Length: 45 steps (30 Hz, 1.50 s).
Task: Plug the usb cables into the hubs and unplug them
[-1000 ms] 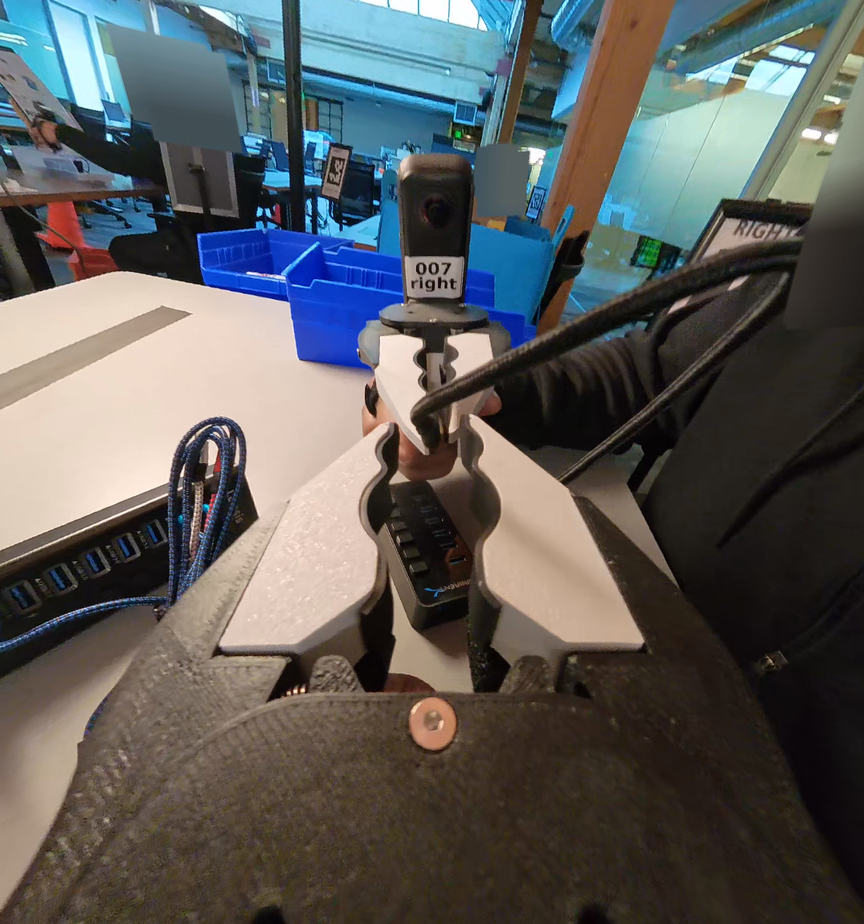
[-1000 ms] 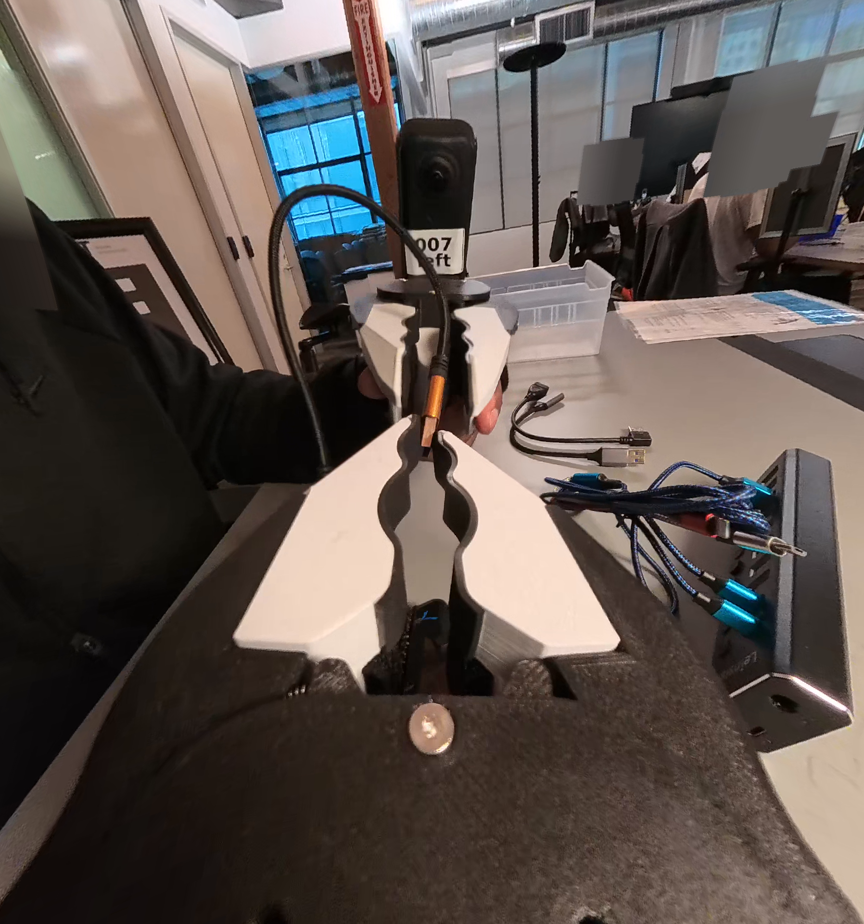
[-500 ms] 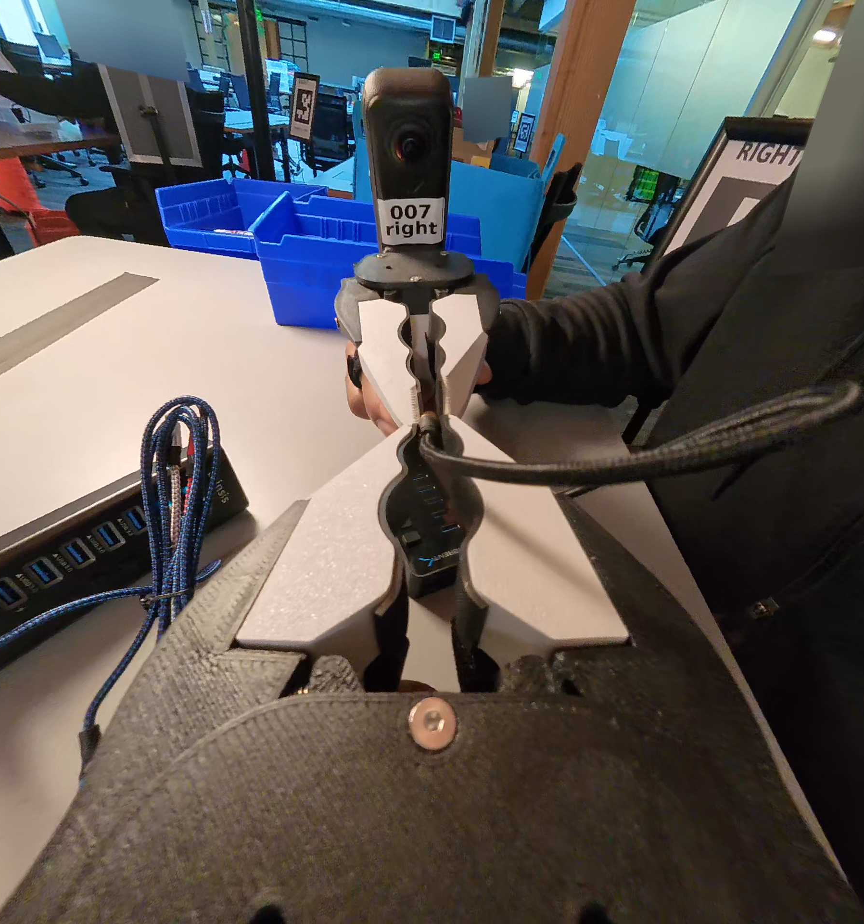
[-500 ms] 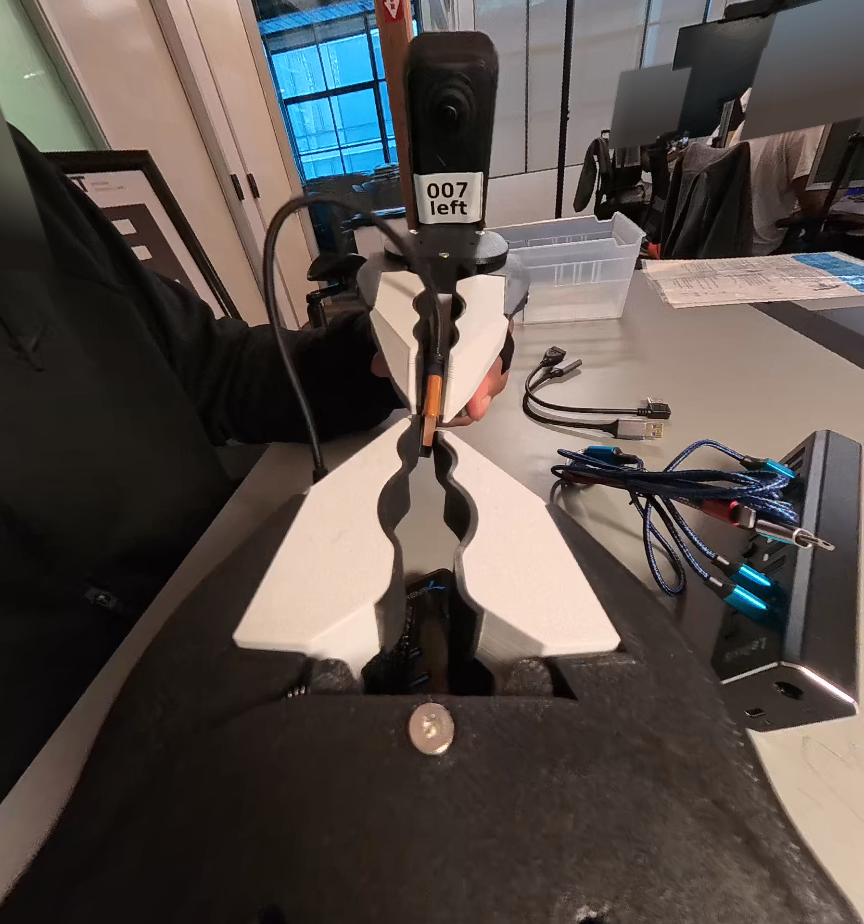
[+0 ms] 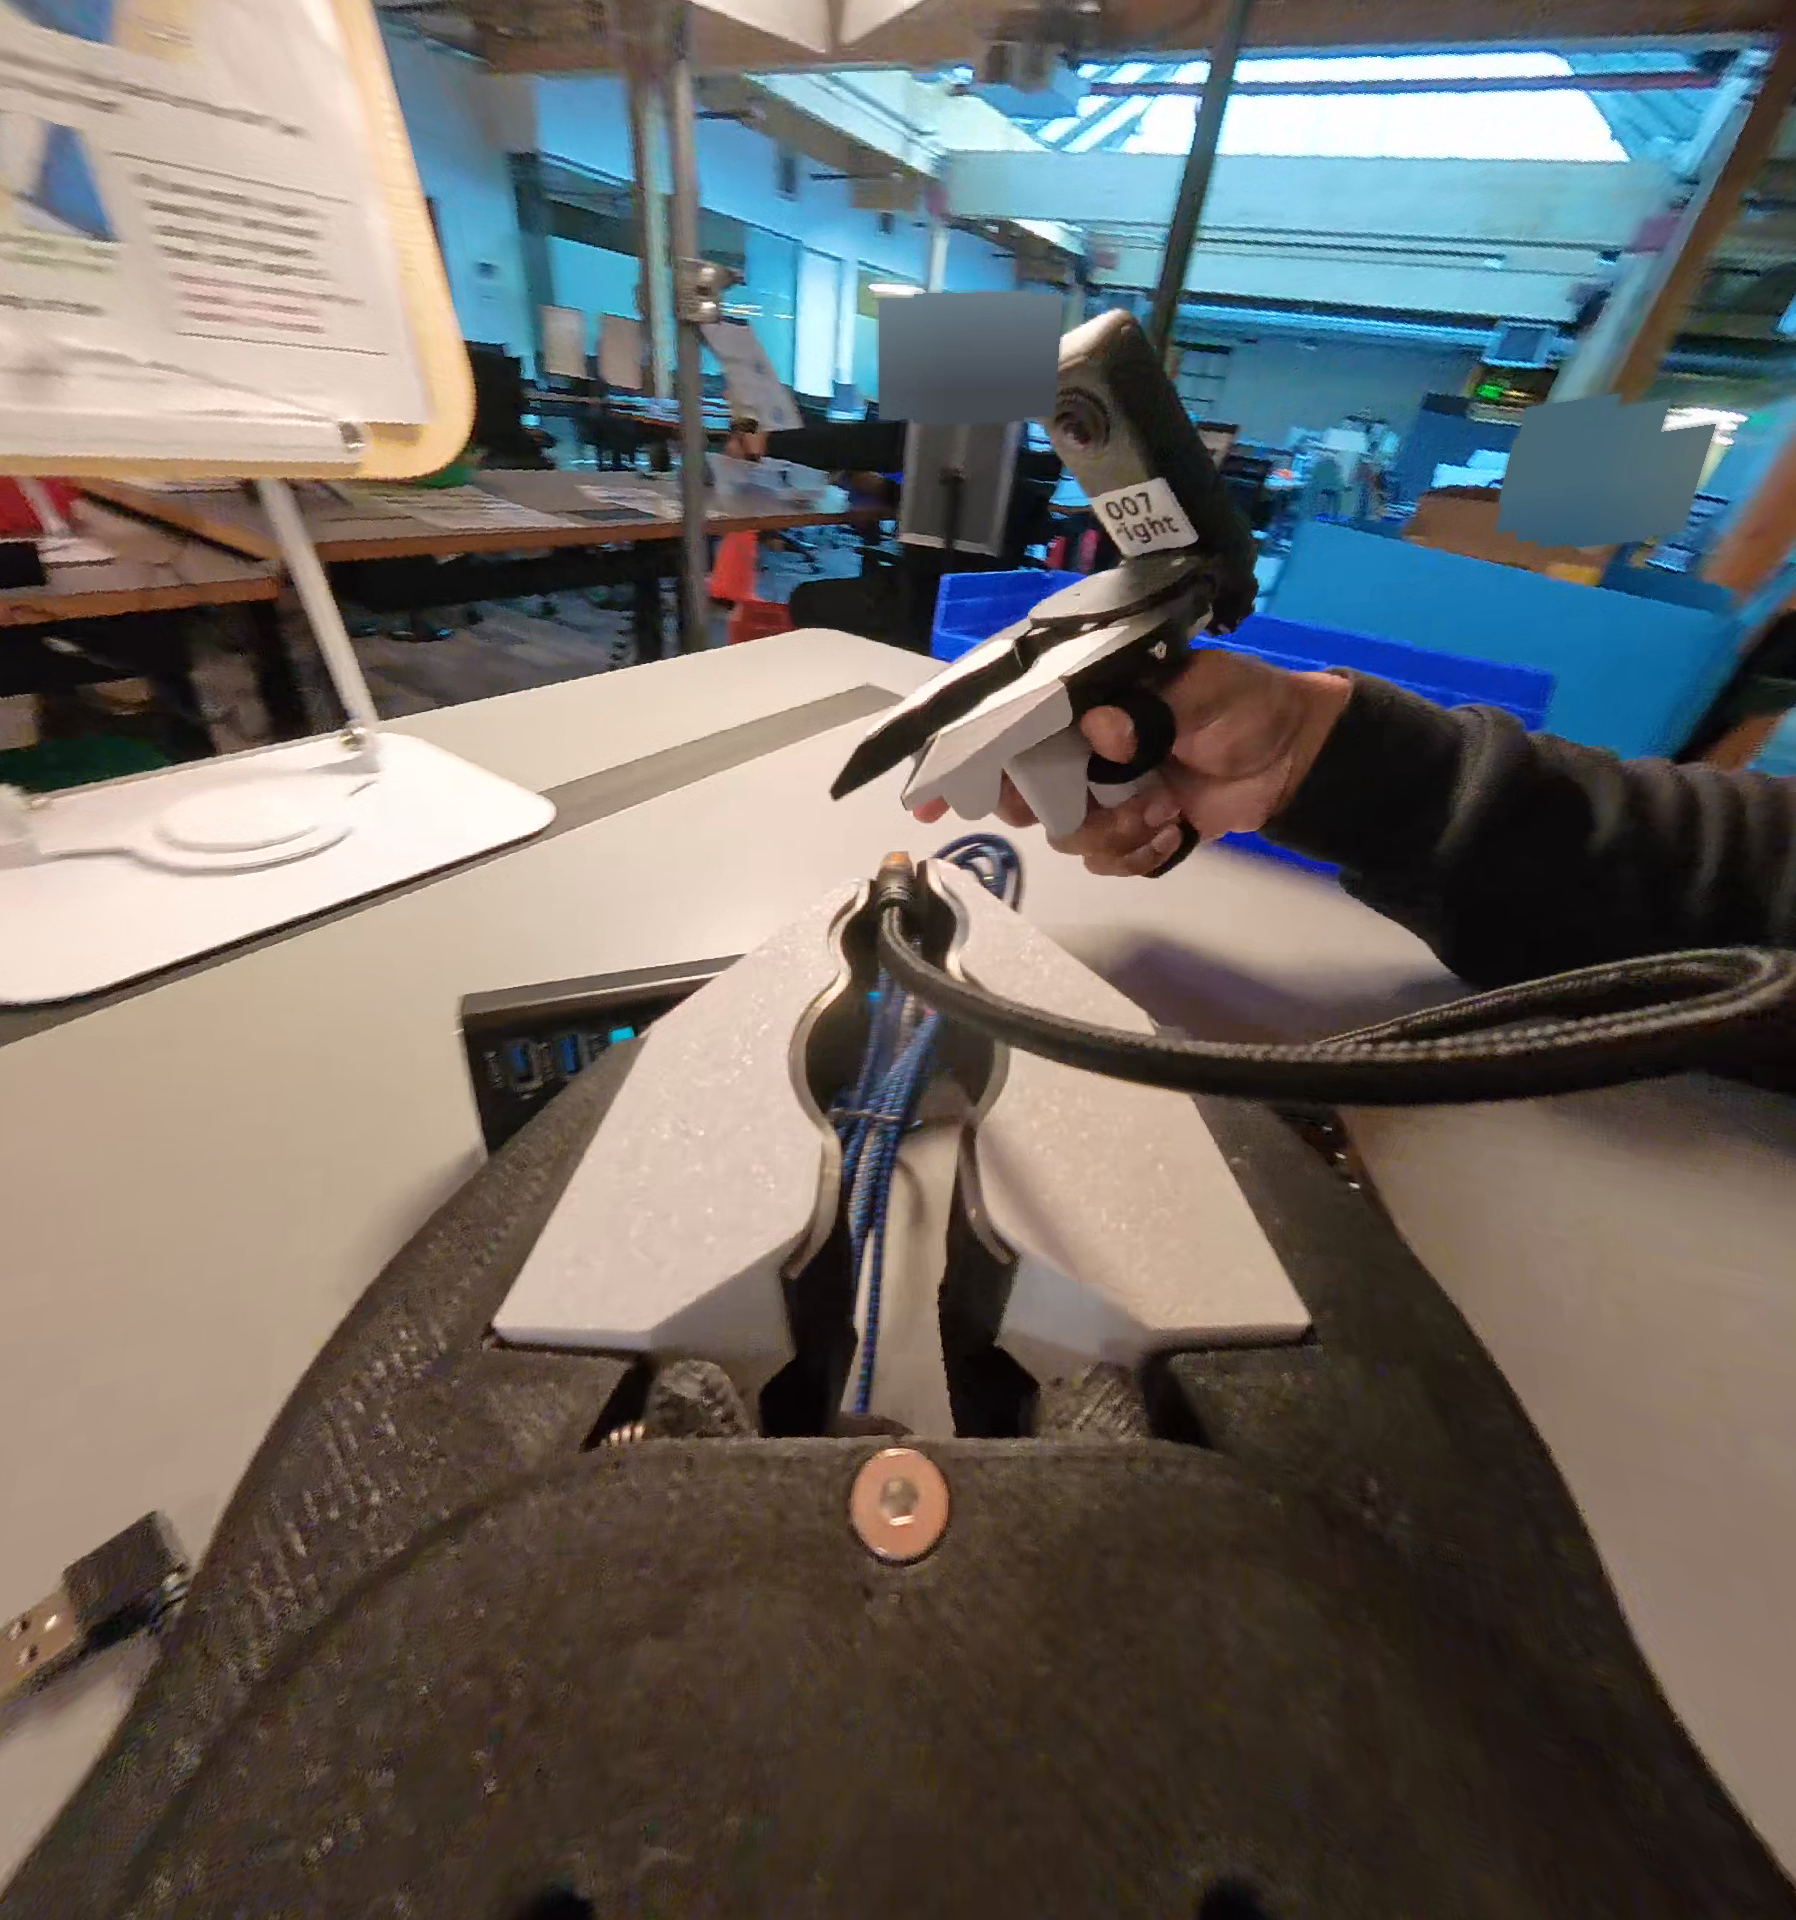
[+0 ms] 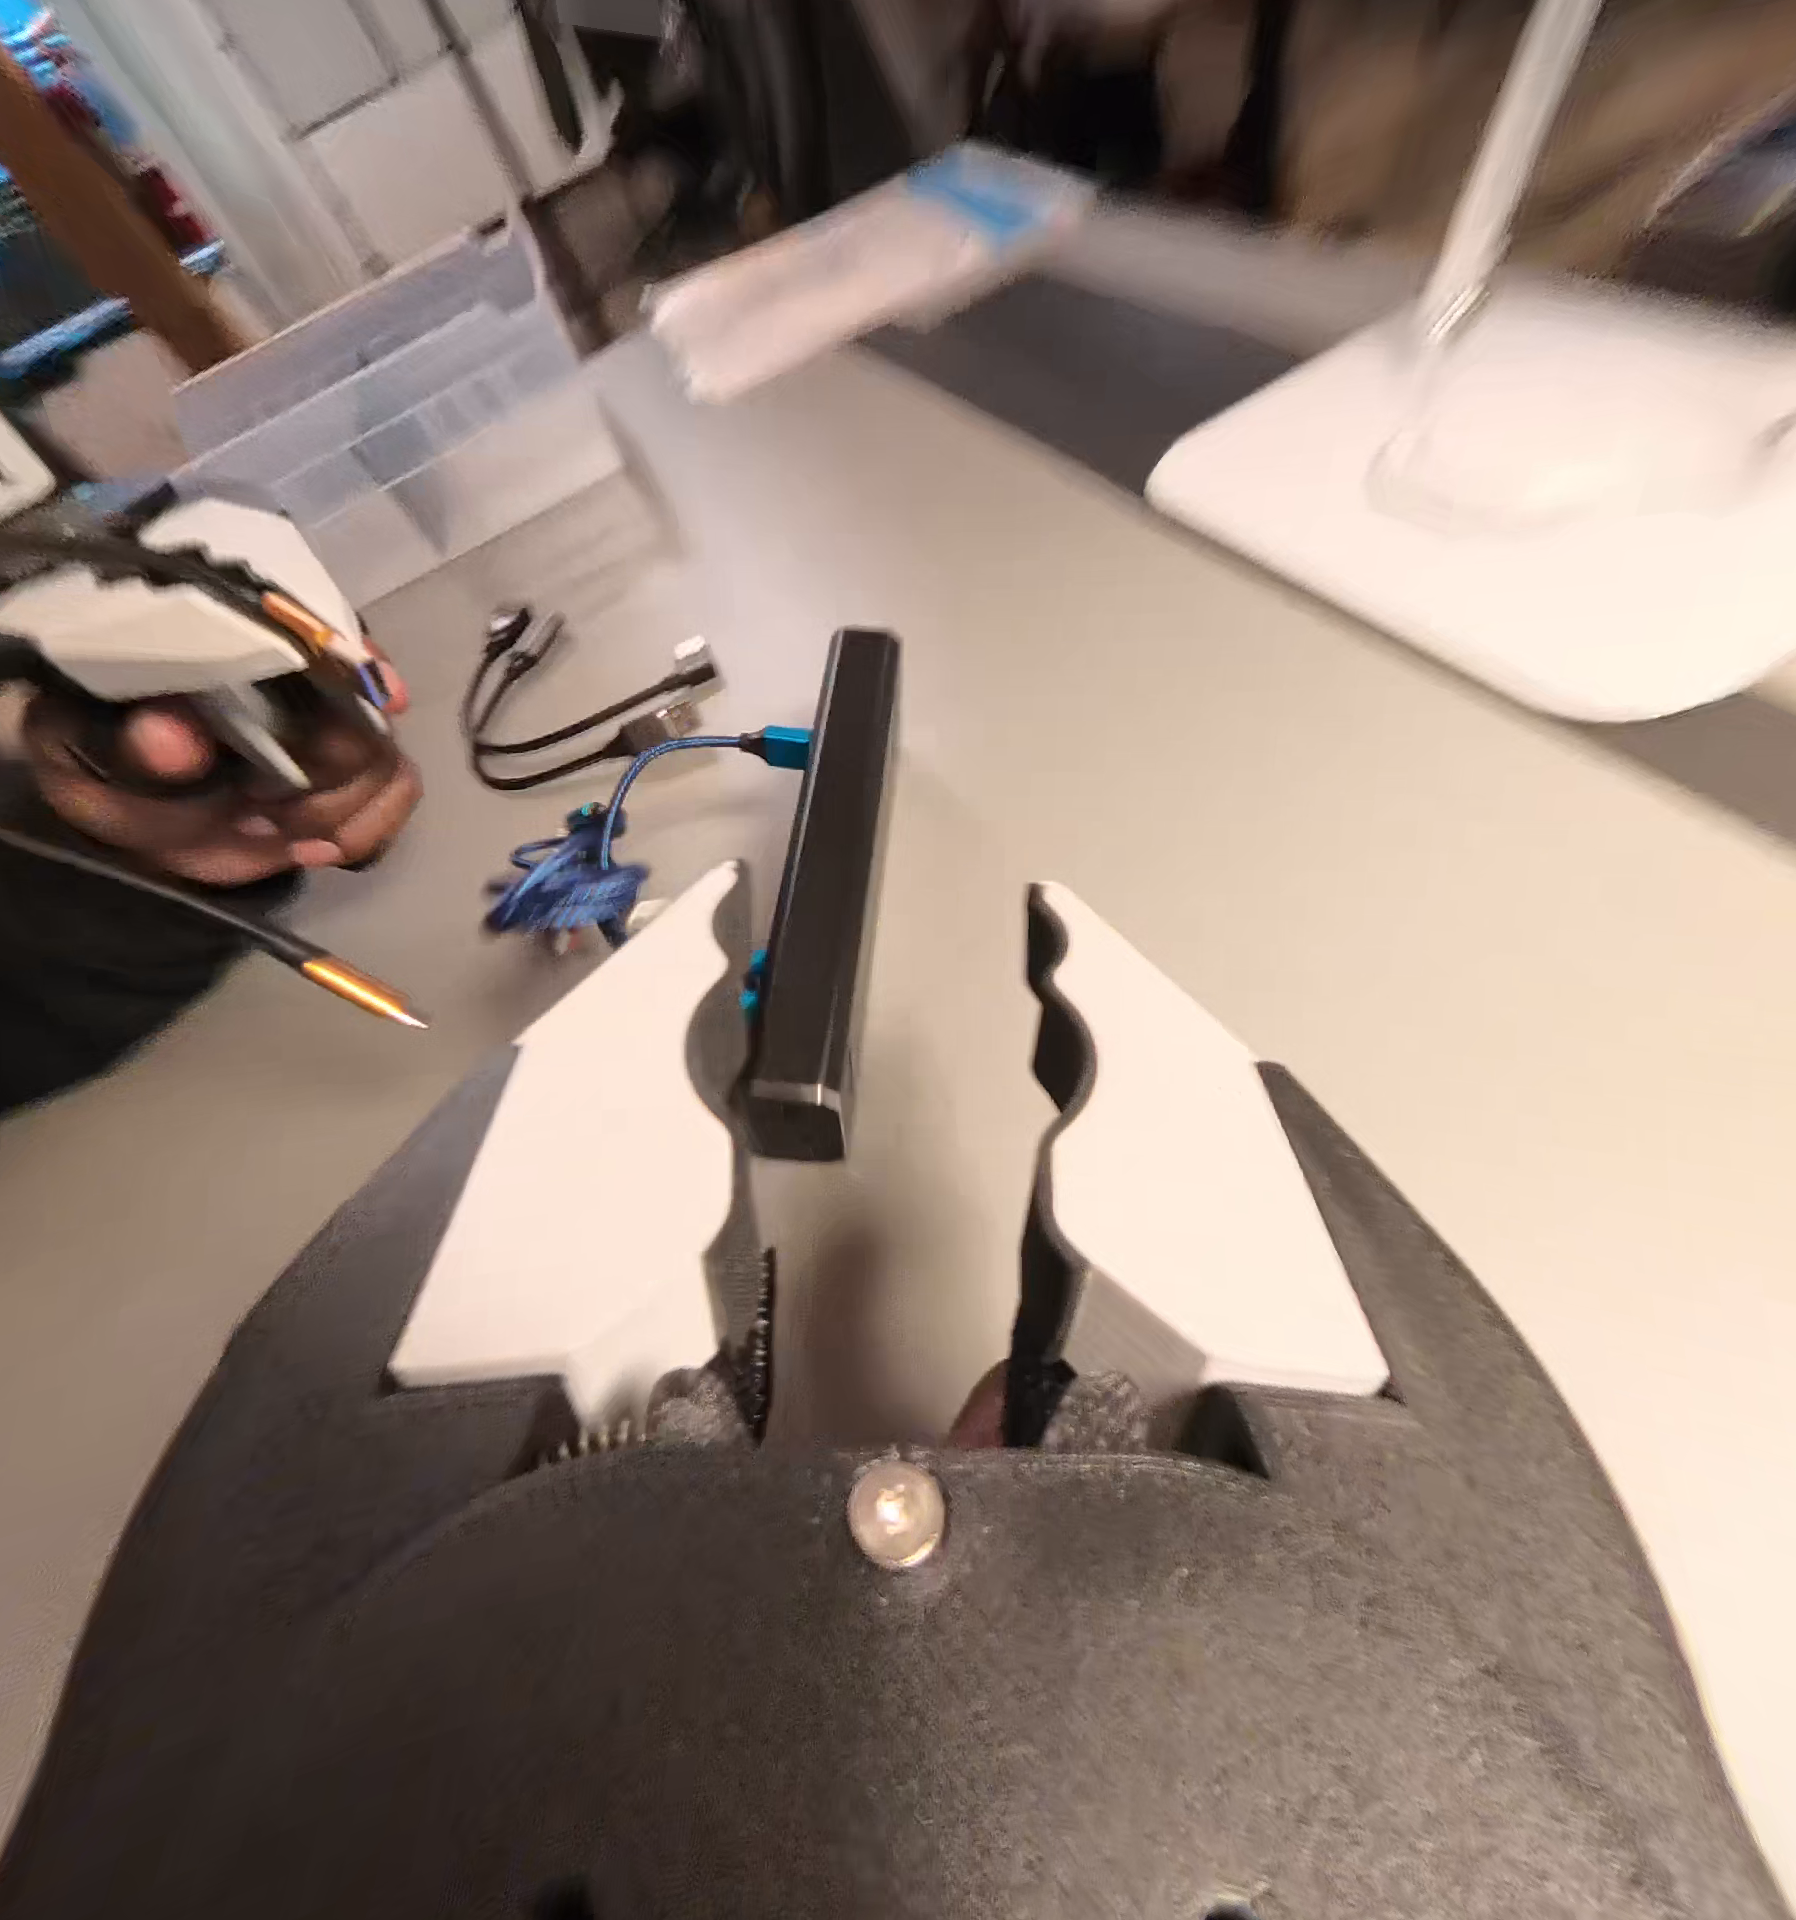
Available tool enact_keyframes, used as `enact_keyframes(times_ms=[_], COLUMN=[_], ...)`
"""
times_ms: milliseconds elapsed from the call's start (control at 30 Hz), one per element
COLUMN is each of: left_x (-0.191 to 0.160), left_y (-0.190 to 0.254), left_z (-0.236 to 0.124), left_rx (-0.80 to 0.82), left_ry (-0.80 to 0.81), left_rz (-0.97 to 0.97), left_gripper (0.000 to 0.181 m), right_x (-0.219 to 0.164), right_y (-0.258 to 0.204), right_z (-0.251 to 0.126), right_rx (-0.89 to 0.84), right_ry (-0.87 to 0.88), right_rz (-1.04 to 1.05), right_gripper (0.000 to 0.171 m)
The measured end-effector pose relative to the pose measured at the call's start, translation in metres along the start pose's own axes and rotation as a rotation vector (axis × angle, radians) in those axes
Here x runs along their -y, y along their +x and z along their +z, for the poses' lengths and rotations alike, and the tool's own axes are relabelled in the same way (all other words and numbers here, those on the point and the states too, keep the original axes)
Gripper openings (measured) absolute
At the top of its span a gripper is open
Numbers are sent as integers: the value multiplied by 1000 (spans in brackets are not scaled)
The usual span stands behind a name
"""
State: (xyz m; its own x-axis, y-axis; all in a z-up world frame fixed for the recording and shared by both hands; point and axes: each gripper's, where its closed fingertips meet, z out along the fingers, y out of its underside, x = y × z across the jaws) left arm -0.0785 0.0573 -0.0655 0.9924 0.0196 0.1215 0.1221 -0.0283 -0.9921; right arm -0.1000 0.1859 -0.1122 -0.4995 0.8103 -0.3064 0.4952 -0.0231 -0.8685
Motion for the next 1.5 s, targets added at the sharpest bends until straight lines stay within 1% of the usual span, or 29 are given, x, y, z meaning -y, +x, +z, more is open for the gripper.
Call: enact_keyframes(times_ms=[100, 167, 200, 267, 333, 367, 433, 500, 600, 667, 767, 933, 1033, 1167, 1233, 1333, 1433, 1500], left_x=[-3, -1, 0, -3, -6, -9, -13, -15, -17, -19, -23, -28, -29, -23, -13, 4, 13, 11], left_y=[-14, -15, -18, -22, -25, -26, -26, -25, -25, -29, -31, -35, -37, -40, -46, -58, -70, -67], left_z=[-2, -3, -4, -3, -1, 1, 3, 4, 5, 5, 6, 7, 6, 2, -6, -23, -37, -37], left_rx=[55, 48, 54, 70, 91, 98, 106, 114, 125, 154, 179, 227, 252, 283, 309, 340, 351, 292], left_ry=[36, 72, 80, 74, 54, 40, 23, 11, -4, -26, -51, -84, -97, -89, -52, 3, 18, -4], left_rz=[-9, -17, -24, -24, -7, -2, 5, 14, 30, 45, 67, 91, 112, 130, 134, 131, 150, 163], left_gripper=[8, 9, 8, 8, 8, 9, 9, 9, 9, 9, 9, 9, 10, 9, 9, 9, 10, 9], right_x=[-1, -12, -17, -31, -42, -43, -43, -44, -41, -40, -42, -48, -64, -61, -53, -42, -36, -40], right_y=[-2, -10, -12, -14, -13, -16, -19, -19, -19, -17, -21, -21, -22, -31, -34, -36, -42, -50], right_z=[37, 55, 62, 70, 73, 73, 74, 73, 72, 69, 71, 80, 87, 95, 95, 89, 80, 75], right_rx=[50, 88, 91, 83, 70, 85, 88, 77, 32, -6, -10, -24, -48, -58, -64, -50, 41, 107], right_ry=[-122, -242, -289, -379, -438, -442, -439, -453, -491, -536, -605, -742, -840, -754, -640, -451, -260, -218], right_rz=[20, 6, -7, -31, -46, -52, -44, -48, -94, -140, -157, -185, -215, -219, -183, -69, 71, 116], right_gripper=[65, 74, 77, 77, 75, 69, 52, 43, 41, 37, 29, 28, 29, 26, 26, 27, 25, 26])
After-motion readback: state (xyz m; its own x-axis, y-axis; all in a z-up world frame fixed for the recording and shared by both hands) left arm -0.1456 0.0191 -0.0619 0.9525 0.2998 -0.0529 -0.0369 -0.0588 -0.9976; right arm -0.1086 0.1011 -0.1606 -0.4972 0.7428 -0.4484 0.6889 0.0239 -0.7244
